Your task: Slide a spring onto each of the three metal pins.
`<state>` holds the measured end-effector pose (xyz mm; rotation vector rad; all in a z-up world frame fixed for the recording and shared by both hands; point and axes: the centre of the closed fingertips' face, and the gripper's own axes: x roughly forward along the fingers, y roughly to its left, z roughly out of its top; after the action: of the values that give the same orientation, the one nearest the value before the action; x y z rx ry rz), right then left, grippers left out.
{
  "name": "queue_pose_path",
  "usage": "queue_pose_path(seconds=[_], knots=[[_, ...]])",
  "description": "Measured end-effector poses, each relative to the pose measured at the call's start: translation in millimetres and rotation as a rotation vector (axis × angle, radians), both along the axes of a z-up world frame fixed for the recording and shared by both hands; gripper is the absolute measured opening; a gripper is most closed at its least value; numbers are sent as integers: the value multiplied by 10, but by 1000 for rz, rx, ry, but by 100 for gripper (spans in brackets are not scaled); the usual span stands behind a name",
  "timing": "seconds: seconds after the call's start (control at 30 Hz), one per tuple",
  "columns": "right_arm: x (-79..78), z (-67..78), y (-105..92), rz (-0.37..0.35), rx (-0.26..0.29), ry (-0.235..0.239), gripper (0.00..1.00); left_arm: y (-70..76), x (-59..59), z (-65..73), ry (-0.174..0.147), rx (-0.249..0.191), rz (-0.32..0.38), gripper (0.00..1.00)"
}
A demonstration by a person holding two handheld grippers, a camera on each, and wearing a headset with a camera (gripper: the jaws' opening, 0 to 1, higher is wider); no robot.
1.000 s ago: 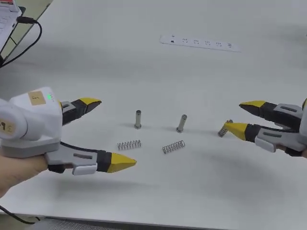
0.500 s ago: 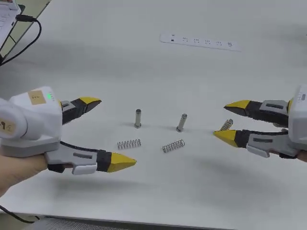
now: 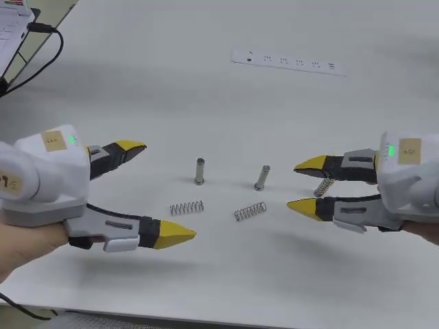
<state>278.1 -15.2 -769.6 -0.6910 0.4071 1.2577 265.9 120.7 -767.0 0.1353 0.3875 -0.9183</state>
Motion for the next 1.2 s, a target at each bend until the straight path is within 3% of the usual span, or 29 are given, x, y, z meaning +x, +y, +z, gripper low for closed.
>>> queue_pose_path(seconds=[0.4,0.77,1.2], knots=[[-74,-293,213,96,-65,86,24,14,-8,8,0,3,-2,95],[0,-547,301,104,-121,140,23,34,10,49,-20,0,14,94],[65,-757,273,82,-167,188,19,69,-15,20,-11,2,18,94]])
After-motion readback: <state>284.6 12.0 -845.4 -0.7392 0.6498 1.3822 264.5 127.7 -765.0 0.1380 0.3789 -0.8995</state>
